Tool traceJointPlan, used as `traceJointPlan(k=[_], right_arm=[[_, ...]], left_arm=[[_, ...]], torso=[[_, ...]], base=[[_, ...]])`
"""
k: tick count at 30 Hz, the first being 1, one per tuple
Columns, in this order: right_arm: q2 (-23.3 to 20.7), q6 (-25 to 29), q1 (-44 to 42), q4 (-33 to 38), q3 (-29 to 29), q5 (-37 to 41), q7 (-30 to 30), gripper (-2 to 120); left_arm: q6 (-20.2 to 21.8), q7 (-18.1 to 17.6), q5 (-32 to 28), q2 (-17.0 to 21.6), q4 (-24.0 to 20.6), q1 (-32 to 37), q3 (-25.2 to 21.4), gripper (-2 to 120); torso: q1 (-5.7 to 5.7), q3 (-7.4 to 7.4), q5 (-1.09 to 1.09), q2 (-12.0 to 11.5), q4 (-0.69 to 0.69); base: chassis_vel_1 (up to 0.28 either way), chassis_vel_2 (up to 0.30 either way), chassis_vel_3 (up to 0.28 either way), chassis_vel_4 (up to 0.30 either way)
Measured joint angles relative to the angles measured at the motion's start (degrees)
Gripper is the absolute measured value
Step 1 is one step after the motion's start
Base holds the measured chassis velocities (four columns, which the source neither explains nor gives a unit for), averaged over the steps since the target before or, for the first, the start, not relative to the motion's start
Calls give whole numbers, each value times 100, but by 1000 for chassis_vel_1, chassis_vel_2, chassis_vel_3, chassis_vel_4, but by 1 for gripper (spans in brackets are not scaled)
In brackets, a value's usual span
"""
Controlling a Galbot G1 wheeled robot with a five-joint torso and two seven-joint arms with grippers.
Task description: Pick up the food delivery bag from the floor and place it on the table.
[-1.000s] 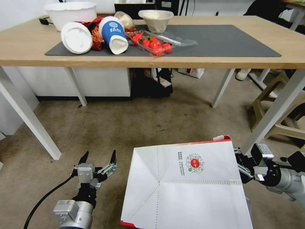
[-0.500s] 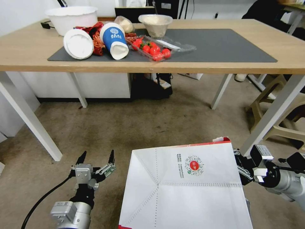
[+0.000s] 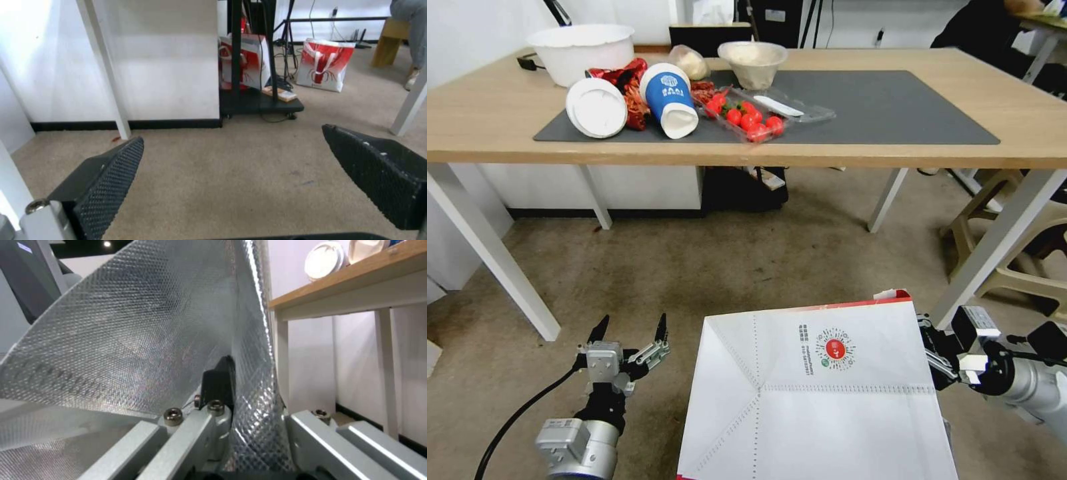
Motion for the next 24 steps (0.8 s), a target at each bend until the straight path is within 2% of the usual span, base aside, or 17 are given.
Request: traceJointPlan(k=[24], right_arm=[[54, -35, 16, -31, 3, -35, -73, 0]], left_arm=[[13, 17, -9, 9, 46, -62, -9, 100]], torso=[[132, 436, 0, 565, 0]], base=[[0, 0, 0, 0]])
